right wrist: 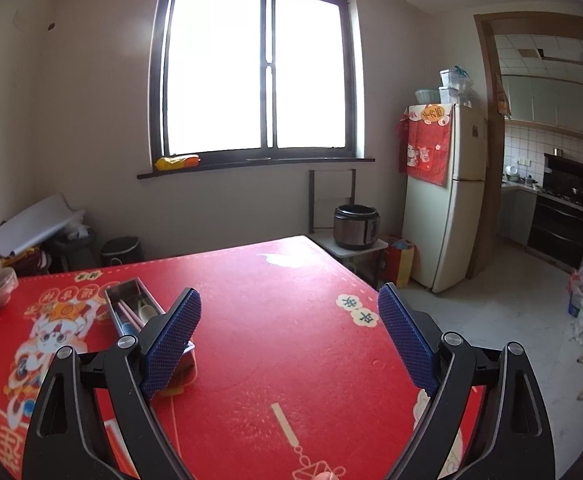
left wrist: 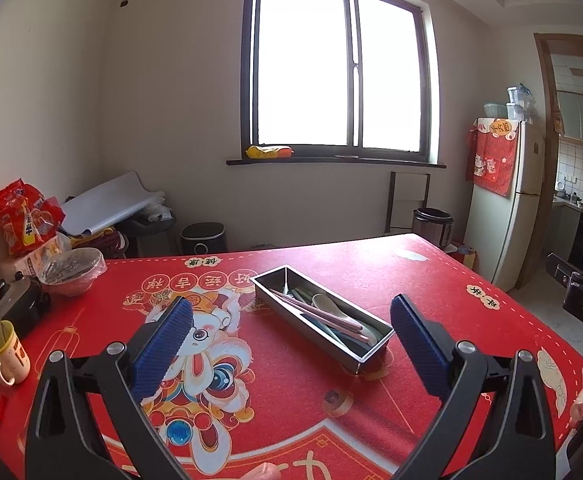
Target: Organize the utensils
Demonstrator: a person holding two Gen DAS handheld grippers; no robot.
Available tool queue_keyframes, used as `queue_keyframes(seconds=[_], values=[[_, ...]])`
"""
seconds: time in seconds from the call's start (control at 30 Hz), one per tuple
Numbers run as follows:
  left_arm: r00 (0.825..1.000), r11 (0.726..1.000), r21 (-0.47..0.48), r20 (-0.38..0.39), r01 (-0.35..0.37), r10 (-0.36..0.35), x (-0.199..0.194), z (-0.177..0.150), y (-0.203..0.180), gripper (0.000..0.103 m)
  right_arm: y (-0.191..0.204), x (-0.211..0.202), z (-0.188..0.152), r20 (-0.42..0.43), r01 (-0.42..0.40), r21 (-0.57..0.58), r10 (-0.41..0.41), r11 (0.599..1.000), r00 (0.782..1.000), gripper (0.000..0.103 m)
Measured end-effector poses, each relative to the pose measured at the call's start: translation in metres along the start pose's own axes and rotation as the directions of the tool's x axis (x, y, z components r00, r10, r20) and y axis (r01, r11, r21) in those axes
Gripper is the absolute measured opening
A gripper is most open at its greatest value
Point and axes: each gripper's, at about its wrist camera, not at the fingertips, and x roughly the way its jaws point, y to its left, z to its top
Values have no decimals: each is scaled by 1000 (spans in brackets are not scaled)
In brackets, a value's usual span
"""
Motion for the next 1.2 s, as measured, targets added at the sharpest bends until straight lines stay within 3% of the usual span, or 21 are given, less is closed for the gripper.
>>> queue_keyframes(seconds=[0.7, 1.2], values=[[1000, 1000, 7, -2, -15, 15, 0, 0, 3, 97, 11, -1, -2, -18, -5, -30, 5, 1000, 1000, 87], [1000, 1000, 16, -13, -13, 13, 3, -2, -1, 97, 9, 0, -3, -19, 44, -28, -45, 999, 999, 87]])
